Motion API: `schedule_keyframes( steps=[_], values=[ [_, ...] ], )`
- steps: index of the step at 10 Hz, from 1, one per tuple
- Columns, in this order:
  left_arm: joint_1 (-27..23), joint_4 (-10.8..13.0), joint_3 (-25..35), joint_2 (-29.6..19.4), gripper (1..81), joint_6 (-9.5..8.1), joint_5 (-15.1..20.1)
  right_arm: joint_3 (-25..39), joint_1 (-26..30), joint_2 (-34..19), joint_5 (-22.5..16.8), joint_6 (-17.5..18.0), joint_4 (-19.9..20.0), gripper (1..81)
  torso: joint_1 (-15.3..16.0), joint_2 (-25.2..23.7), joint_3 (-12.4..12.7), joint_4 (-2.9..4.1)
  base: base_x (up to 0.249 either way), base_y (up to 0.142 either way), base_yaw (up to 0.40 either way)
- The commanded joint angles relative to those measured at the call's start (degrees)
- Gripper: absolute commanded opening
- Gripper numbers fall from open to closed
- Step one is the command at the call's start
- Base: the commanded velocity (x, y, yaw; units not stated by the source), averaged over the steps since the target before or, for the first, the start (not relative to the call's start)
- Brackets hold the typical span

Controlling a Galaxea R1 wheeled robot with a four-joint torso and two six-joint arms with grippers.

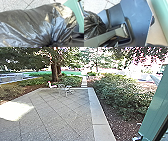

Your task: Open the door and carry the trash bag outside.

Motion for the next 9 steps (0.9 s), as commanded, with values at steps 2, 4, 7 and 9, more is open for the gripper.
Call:
schedule_keyframes(
  steps=[2, 4, 7, 9],
  values=[
    [-2.47, -0.03, 0.02, 0.03, 1.0, 0.27, 2.83, 0.12, 1.78, 0.24, -3.24, -0.11, 0.13, 81.1, 0.02, 0.02, -0.02, 0.00, 0.000, 0.000, 0.000],
    [-2.47, -0.29, 0.02, -0.49, 1.0, -0.09, 2.83, 0.64, 1.78, 0.24, -3.24, -0.11, -0.04, 81.1, 0.00, 0.02, -0.02, 5.68, 0.000, 0.000, 0.000],
    [-2.47, -0.38, 0.02, -0.84, 1.0, -0.44, 2.74, 0.64, 1.79, 0.24, -3.24, -0.11, -0.04, 81.1, -0.05, 0.00, -0.02, 9.15, 0.000, 0.000, 0.000],
    [-3.09, -1.87, 0.37, -1.46, 1.0, -0.52, 2.83, 0.65, 1.78, 0.24, -3.24, -0.11, -0.04, 81.1, -0.05, 0.00, -0.02, 13.01, 0.000, 0.000, 0.000]
  ],
)
